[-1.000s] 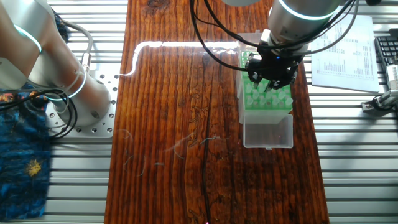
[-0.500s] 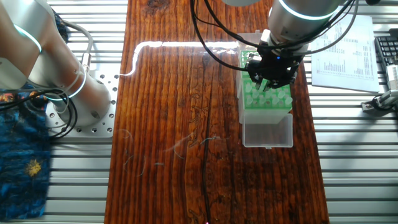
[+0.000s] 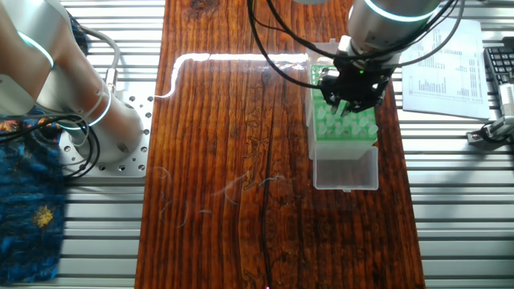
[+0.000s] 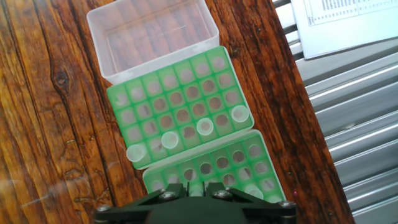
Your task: Transfer all large pipette tips from one holder to another
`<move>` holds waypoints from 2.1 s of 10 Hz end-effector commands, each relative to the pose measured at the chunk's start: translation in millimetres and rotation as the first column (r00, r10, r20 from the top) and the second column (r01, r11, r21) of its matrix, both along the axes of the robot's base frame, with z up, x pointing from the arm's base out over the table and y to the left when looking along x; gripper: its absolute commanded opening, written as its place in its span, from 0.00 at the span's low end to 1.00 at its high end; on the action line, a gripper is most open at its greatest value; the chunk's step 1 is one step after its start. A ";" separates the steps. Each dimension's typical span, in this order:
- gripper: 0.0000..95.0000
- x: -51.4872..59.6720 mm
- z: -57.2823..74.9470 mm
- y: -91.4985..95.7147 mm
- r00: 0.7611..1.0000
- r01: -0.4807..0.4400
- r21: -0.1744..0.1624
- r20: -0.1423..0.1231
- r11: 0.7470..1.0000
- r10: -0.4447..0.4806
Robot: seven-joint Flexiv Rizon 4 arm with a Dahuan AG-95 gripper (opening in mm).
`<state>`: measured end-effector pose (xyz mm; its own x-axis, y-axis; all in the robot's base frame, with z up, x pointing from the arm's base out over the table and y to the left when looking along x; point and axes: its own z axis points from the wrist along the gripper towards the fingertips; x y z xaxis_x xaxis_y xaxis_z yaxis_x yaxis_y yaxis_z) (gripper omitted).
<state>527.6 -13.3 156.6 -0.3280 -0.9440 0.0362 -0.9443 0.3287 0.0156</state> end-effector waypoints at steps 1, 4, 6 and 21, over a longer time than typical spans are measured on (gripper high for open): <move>0.00 0.5 7.1 -0.3 1.000 -0.013 -0.009 -0.011 1.000 0.012; 0.00 1.3 19.9 -4.4 1.000 -0.022 -0.003 -0.022 1.000 0.022; 0.00 0.9 30.6 -6.0 0.999 -0.025 -0.004 -0.027 1.000 0.025; 0.00 12.2 95.7 1.5 0.995 -0.048 -0.007 -0.088 0.999 0.047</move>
